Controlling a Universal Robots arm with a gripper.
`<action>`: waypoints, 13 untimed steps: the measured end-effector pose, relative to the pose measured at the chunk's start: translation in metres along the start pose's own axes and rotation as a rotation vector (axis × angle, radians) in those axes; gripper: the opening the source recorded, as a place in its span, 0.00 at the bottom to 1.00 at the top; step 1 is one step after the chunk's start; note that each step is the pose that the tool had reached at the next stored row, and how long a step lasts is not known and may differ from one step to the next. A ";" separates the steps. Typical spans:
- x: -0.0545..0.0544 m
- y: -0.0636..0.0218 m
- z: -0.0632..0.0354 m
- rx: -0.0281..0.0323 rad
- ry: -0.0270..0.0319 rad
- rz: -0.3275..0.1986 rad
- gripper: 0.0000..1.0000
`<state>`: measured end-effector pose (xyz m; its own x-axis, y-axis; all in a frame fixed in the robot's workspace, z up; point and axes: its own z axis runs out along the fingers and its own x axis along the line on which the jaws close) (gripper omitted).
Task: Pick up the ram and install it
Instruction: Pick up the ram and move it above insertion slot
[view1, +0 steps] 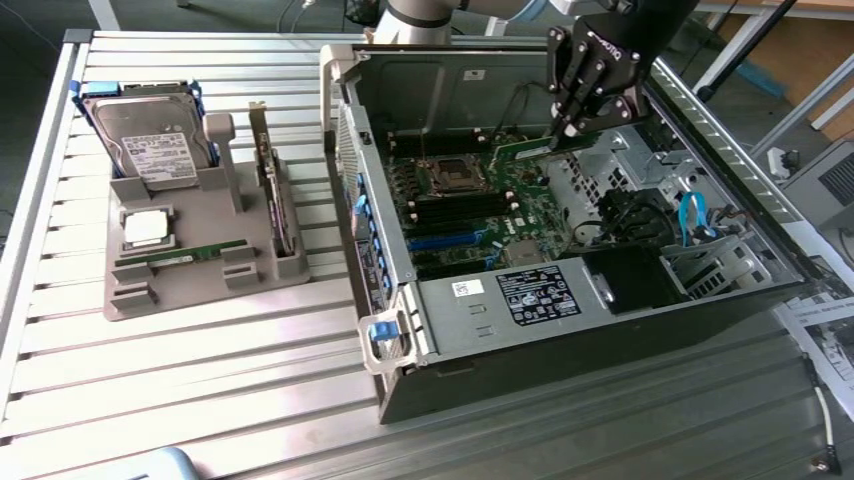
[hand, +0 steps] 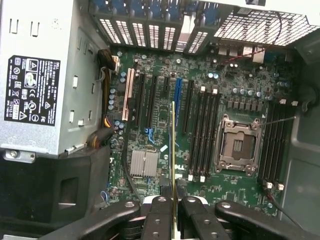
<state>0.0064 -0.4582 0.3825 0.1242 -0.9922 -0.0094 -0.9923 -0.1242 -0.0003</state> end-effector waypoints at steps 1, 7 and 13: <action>0.000 -0.0010 0.0001 0.0000 0.0000 0.000 0.14; 0.001 -0.0078 0.0007 0.0000 -0.0001 0.000 0.14; 0.002 -0.0141 0.0012 0.0000 -0.0001 0.000 0.14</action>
<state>0.0206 -0.4582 0.3813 0.1241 -0.9922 -0.0095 -0.9923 -0.1241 -0.0003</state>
